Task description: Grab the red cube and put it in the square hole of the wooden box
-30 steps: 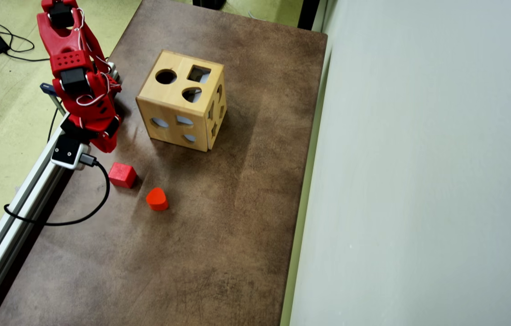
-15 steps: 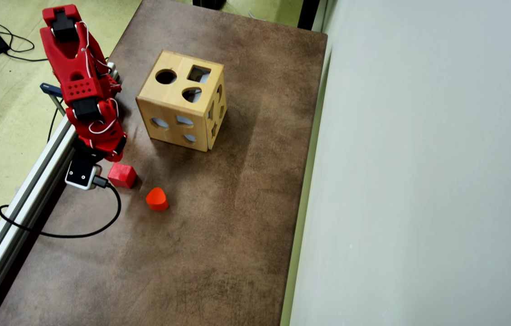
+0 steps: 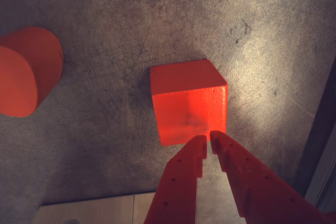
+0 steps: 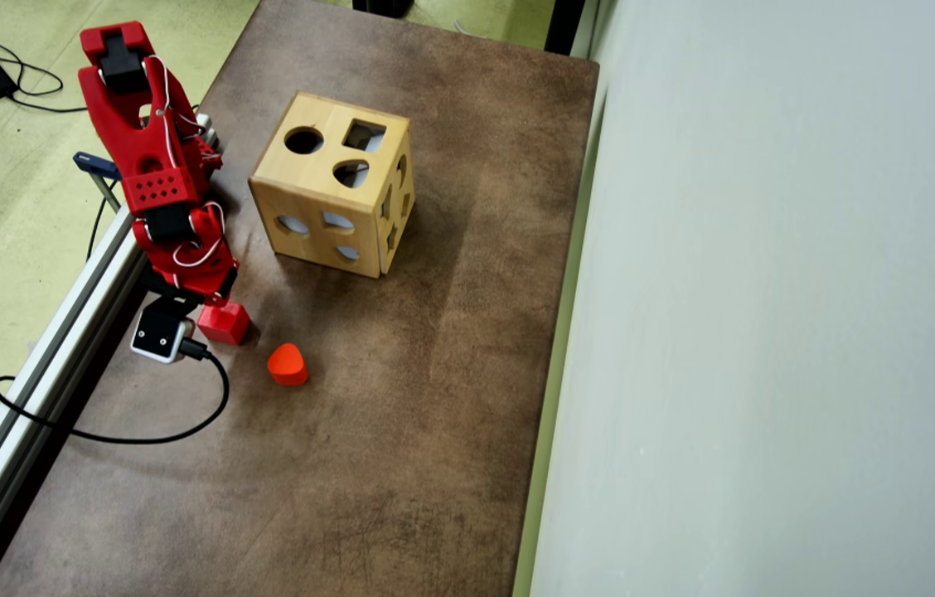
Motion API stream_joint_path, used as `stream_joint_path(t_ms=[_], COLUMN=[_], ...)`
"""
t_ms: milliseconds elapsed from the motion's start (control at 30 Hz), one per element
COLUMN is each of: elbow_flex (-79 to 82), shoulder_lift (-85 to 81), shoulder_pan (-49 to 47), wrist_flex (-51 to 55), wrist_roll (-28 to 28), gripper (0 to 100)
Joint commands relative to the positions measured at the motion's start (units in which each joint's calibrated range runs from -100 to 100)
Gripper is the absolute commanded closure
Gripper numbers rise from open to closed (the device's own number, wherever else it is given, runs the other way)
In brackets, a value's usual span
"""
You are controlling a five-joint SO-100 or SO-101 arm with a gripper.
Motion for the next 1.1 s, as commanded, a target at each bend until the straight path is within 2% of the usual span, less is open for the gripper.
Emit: stream_joint_path(t_ms=[0, 100, 300, 400, 800, 1067], elbow_flex=[-1.26, -1.26, -1.18, -1.18, -0.55, -5.02], shoulder_lift=[-0.7, -1.21, -1.3, -1.3, -0.36, 3.03], shoulder_pan=[0.05, 0.05, 3.1, 4.81, 5.03, 4.73], wrist_flex=[-0.1, 0.7, 0.86, 0.86, 1.34, 10.91], wrist_roll=[0.0, 0.05, 0.29, 0.44, 0.24, -0.29], gripper=[97, 92, 73, 66, 64, 64])
